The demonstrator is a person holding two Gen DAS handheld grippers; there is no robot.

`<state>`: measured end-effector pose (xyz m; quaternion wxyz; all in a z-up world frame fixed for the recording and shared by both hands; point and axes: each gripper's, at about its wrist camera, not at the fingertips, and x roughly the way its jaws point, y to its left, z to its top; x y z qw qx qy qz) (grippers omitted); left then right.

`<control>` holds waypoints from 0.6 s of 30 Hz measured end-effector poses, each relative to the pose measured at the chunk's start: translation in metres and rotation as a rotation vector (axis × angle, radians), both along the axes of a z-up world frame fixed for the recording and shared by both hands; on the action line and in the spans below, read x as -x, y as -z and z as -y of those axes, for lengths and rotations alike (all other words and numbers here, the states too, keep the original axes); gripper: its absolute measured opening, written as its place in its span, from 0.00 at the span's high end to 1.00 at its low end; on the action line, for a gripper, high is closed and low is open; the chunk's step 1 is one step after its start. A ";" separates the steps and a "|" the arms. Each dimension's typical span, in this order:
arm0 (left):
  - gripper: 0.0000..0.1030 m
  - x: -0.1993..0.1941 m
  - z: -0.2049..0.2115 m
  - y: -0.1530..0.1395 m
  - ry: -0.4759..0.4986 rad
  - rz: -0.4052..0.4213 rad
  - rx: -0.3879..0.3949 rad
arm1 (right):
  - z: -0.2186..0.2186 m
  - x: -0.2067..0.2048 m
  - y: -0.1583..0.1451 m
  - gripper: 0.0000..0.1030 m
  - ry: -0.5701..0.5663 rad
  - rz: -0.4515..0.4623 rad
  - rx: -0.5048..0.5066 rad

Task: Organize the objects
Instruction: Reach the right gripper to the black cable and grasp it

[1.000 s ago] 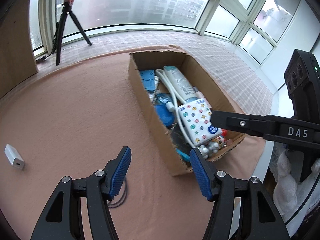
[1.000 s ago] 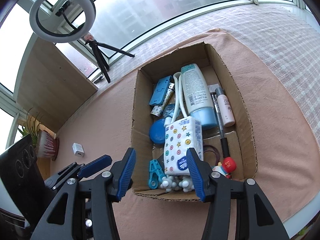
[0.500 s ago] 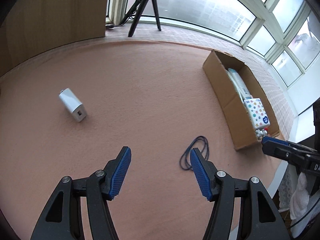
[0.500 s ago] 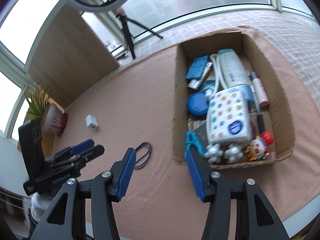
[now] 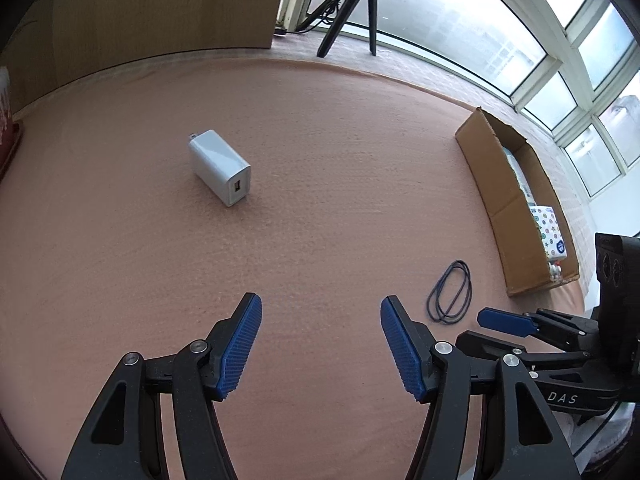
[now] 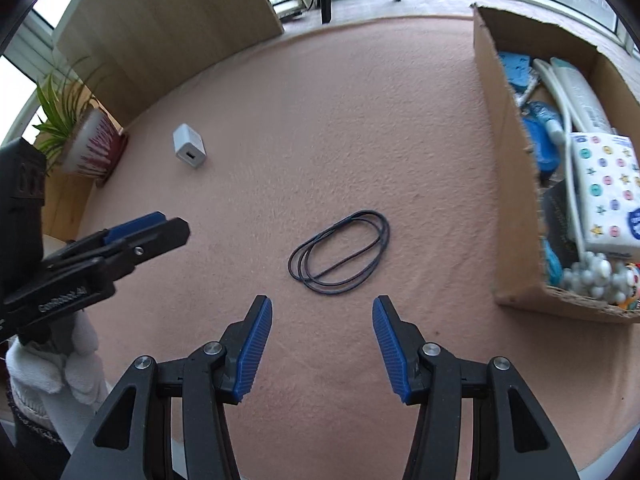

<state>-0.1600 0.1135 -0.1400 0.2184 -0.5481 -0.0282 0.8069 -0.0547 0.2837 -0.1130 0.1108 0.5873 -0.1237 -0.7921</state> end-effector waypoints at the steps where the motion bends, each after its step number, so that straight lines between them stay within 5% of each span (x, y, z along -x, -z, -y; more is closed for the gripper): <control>1: 0.36 0.001 0.003 0.001 -0.005 0.003 -0.001 | 0.003 0.001 0.003 0.53 -0.002 0.005 -0.007; 13: 0.36 0.014 0.030 0.010 -0.069 0.012 -0.021 | 0.034 0.013 0.009 0.42 -0.046 -0.020 -0.134; 18: 0.36 0.016 0.037 0.009 -0.088 0.006 -0.054 | 0.052 0.017 0.009 0.62 -0.113 -0.057 -0.298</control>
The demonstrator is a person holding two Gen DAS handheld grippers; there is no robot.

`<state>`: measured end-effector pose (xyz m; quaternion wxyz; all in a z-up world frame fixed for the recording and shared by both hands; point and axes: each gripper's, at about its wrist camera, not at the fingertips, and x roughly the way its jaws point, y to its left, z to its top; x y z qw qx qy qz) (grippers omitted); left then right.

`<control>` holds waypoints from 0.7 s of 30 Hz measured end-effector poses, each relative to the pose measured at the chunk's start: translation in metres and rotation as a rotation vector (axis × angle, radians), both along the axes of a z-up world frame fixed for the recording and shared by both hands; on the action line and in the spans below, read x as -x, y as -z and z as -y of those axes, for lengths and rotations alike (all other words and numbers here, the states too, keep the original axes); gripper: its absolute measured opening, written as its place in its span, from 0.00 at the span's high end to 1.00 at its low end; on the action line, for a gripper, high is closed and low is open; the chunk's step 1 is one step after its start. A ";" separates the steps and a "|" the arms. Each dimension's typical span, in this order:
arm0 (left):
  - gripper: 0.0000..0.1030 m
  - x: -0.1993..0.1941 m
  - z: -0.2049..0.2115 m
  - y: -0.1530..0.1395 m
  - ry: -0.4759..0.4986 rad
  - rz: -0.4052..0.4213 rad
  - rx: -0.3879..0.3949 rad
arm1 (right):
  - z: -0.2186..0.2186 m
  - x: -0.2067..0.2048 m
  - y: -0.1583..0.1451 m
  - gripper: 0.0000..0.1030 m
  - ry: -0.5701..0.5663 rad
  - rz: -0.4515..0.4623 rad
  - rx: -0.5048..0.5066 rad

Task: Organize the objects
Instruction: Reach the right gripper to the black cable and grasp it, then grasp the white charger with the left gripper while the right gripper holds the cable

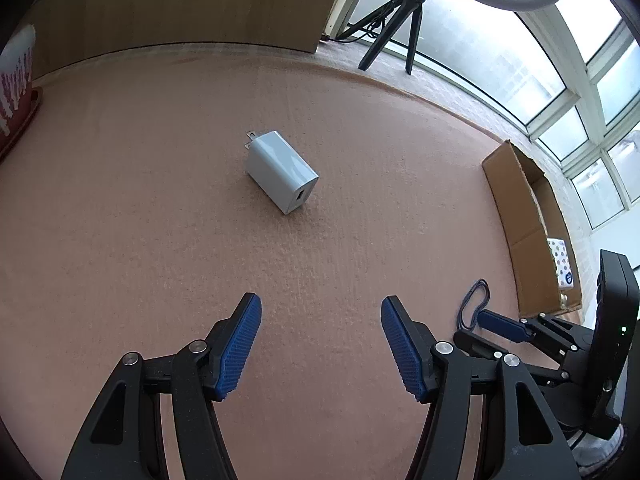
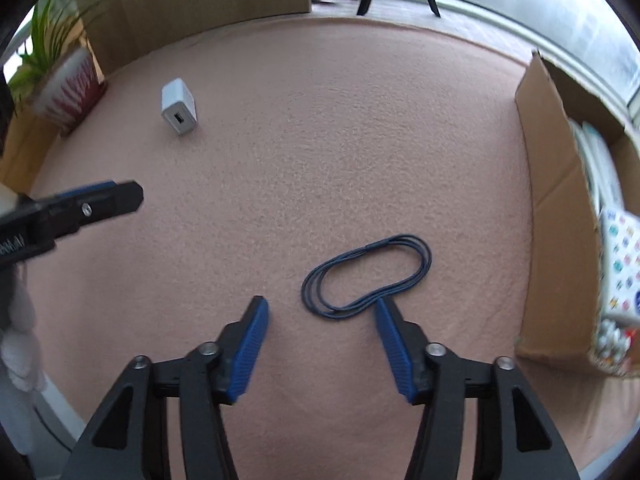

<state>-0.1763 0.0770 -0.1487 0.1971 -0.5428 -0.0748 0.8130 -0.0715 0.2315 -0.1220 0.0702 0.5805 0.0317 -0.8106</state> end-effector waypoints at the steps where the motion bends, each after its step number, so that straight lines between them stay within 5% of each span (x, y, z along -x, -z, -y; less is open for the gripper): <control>1: 0.36 0.001 0.001 0.000 -0.004 -0.002 -0.005 | -0.001 0.002 0.000 0.69 -0.001 -0.004 -0.010; 7: 0.36 0.015 0.006 -0.008 -0.057 -0.020 -0.030 | -0.016 0.011 -0.002 0.92 0.026 -0.004 0.006; 21: 0.29 0.088 -0.015 0.009 -0.162 0.043 0.012 | -0.018 0.013 -0.003 0.95 0.067 -0.021 0.044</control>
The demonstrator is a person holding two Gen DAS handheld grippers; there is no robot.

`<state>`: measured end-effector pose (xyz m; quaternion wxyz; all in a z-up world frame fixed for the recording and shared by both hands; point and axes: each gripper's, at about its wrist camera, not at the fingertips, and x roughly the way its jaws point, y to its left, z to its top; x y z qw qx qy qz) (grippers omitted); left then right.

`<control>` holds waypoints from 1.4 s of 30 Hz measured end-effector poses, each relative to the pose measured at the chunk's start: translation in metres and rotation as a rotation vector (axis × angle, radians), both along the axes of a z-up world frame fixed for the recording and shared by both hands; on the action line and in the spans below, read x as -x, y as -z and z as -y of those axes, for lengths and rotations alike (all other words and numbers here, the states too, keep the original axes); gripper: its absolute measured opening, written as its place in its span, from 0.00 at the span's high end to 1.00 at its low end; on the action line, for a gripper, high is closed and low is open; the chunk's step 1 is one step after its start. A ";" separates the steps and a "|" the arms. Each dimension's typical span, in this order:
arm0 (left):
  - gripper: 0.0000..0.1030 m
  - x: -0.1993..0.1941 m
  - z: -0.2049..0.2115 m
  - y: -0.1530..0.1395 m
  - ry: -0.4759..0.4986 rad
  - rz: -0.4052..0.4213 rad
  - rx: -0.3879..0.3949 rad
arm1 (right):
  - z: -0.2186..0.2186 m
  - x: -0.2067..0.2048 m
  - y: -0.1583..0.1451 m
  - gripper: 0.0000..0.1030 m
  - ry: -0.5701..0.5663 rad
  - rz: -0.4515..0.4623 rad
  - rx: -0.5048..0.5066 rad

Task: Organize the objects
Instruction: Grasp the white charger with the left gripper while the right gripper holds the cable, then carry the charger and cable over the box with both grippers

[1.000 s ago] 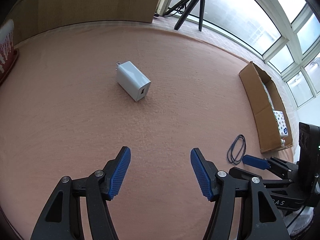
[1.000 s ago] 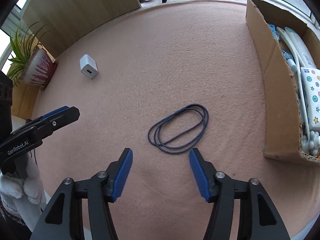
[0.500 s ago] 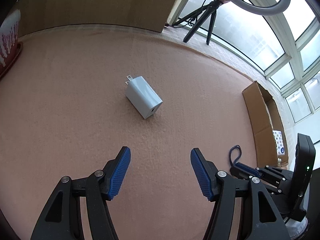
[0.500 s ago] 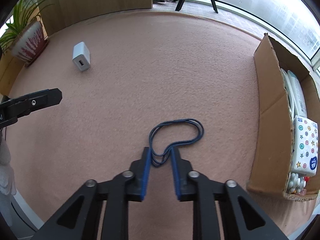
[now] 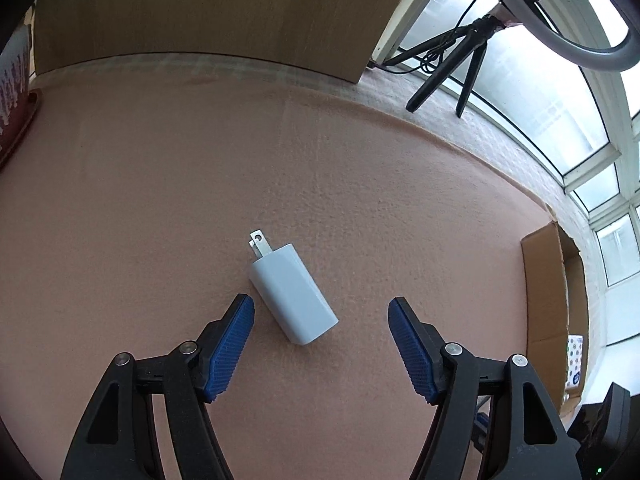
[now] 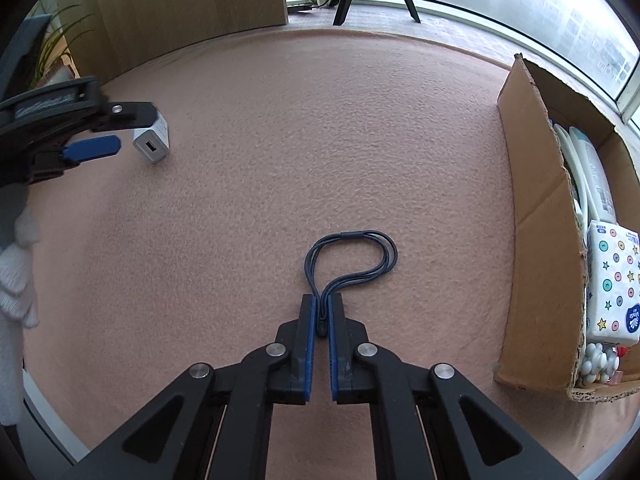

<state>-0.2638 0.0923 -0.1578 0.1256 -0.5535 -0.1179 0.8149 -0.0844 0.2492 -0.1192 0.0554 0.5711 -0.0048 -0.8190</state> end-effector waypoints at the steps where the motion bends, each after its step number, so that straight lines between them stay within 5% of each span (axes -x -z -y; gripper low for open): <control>1: 0.29 0.002 -0.001 0.003 -0.001 0.005 0.005 | 0.000 0.000 0.000 0.95 0.001 0.000 0.002; 9: 0.32 0.011 -0.008 0.014 -0.005 -0.010 0.085 | 0.000 -0.001 0.000 0.95 0.000 -0.002 0.019; 15: 0.56 0.013 -0.001 0.013 0.017 -0.028 0.127 | 0.001 -0.008 -0.003 0.95 -0.011 -0.003 0.022; 17: 0.74 0.012 0.000 0.014 0.027 -0.037 0.140 | -0.001 -0.004 -0.001 0.95 -0.014 -0.002 0.028; 18: 0.76 0.012 0.001 0.015 0.033 -0.035 0.136 | -0.002 -0.004 -0.001 0.95 -0.014 -0.002 0.032; 30: 0.76 -0.009 0.014 0.014 0.062 -0.046 0.091 | -0.020 0.001 -0.004 0.96 0.015 -0.003 0.095; 42: 0.76 -0.042 0.009 -0.013 0.109 -0.082 0.042 | -0.042 -0.018 -0.045 0.97 0.049 -0.088 0.186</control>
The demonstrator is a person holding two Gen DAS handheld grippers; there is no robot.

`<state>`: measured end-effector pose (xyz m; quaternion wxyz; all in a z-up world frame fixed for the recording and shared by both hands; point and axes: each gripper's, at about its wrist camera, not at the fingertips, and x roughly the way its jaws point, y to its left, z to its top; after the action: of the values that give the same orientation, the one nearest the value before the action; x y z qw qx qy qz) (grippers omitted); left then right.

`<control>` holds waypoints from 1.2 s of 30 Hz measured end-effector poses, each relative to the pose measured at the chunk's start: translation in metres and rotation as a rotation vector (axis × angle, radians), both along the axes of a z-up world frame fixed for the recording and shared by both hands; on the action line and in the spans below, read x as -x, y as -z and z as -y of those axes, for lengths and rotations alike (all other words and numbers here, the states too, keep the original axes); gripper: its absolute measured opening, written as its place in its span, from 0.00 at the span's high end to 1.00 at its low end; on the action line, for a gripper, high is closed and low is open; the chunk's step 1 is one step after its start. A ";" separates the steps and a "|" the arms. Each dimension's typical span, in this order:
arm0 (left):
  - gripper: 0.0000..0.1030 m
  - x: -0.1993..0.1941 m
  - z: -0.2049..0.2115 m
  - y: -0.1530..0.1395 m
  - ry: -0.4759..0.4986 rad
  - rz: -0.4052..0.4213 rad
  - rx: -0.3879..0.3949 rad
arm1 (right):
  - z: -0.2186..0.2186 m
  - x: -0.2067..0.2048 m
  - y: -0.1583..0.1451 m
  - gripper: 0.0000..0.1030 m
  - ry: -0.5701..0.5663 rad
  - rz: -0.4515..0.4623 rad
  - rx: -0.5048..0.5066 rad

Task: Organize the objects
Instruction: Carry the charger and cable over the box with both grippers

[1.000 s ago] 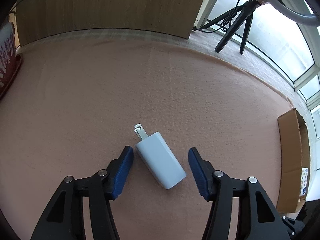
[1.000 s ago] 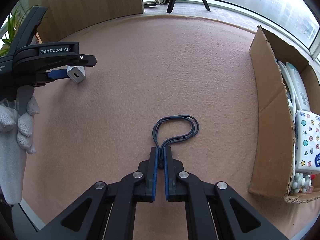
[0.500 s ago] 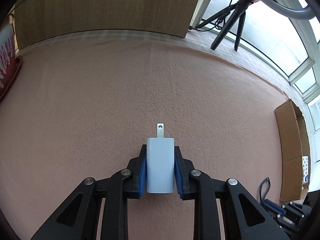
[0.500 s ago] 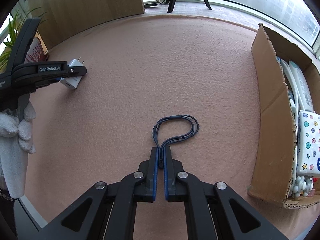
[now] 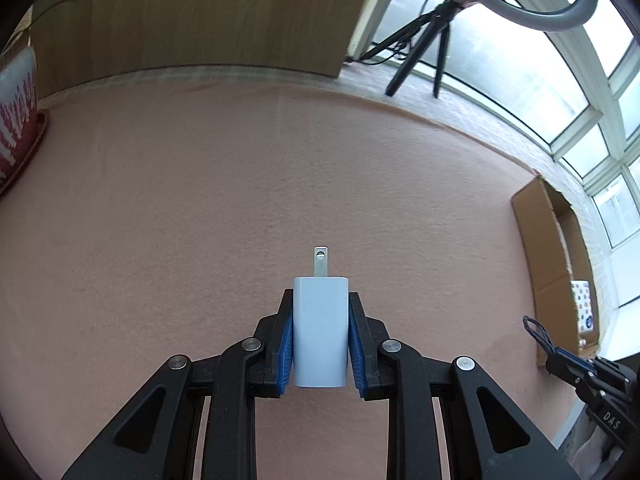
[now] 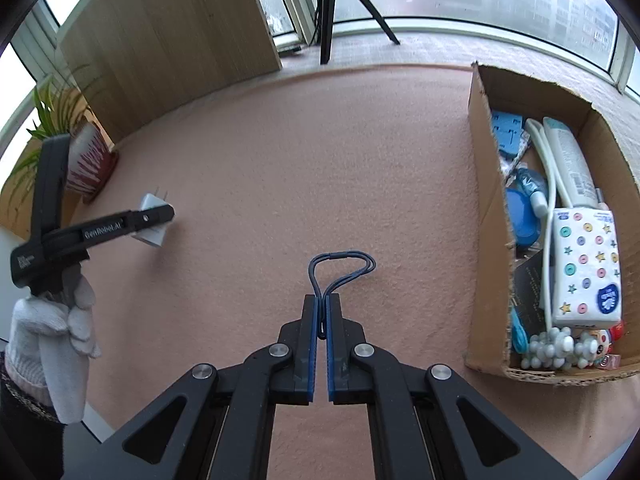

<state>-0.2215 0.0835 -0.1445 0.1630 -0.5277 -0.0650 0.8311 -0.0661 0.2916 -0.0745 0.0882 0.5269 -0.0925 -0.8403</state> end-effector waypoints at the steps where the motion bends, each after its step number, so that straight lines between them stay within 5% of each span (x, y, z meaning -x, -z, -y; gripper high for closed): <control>1: 0.76 -0.006 -0.002 -0.005 0.007 -0.005 -0.006 | -0.002 0.000 -0.004 0.97 0.004 -0.009 0.007; 20: 0.76 -0.026 -0.166 -0.060 0.288 -0.082 -0.087 | -0.094 -0.030 -0.060 0.97 0.169 -0.140 0.041; 36: 0.76 -0.051 -0.308 -0.049 0.473 -0.069 -0.043 | -0.185 -0.045 -0.039 0.97 0.316 -0.099 0.004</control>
<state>-0.1701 0.3912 -0.0953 0.3667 -0.4959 0.0485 0.7857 -0.0214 0.4770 -0.0357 -0.0396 0.4637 -0.1715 -0.8683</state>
